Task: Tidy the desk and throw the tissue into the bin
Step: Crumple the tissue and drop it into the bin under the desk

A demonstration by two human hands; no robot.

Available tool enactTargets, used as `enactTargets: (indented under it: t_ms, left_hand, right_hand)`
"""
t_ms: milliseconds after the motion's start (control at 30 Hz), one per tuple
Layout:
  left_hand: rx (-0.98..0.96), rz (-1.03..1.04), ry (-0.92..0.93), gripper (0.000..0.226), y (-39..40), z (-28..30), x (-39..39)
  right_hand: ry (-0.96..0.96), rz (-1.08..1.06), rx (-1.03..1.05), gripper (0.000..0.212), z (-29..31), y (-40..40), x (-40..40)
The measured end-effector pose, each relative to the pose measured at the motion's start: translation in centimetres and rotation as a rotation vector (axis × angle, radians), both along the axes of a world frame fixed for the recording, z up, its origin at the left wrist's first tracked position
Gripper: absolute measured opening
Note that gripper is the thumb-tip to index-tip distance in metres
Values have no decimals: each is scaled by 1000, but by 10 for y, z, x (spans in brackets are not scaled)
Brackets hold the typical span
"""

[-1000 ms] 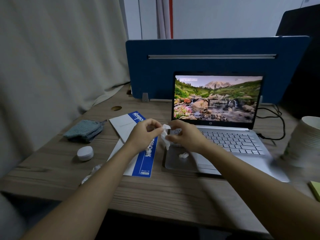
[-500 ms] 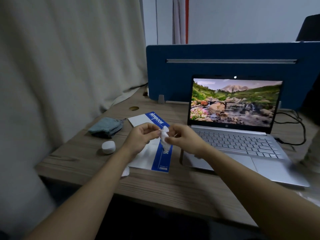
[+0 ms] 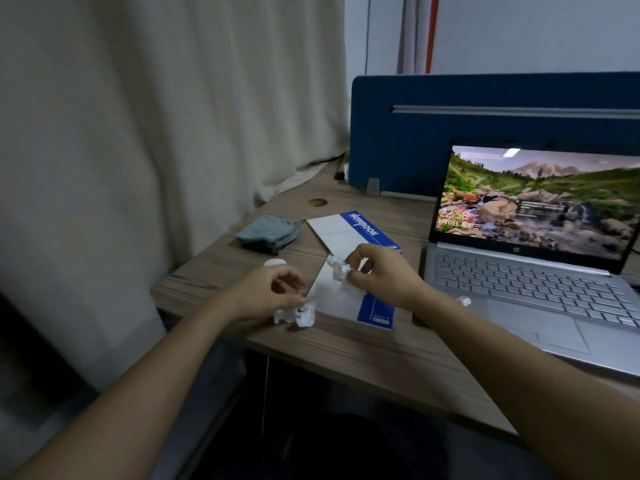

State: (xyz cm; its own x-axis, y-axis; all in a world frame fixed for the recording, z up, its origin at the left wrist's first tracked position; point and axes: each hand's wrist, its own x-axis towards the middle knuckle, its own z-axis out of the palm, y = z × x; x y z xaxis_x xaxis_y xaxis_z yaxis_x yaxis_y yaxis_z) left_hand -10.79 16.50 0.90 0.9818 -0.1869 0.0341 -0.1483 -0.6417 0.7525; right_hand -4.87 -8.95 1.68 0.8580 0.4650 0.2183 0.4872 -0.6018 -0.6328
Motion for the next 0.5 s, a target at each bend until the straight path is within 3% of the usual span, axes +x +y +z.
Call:
enactTargets:
  t_ms: [133, 267, 500]
  left_hand:
    - [240, -60, -26, 45, 7, -8, -12]
    - [275, -27, -126, 17, 0, -14, -8]
    - [33, 99, -134, 9, -26, -9, 8]
  right_hand:
    - [-26, 5, -28, 10, -4, 10, -7]
    - [-29, 2, -41, 14, -4, 10, -13]
    - [13, -21, 5, 9, 1, -7, -19]
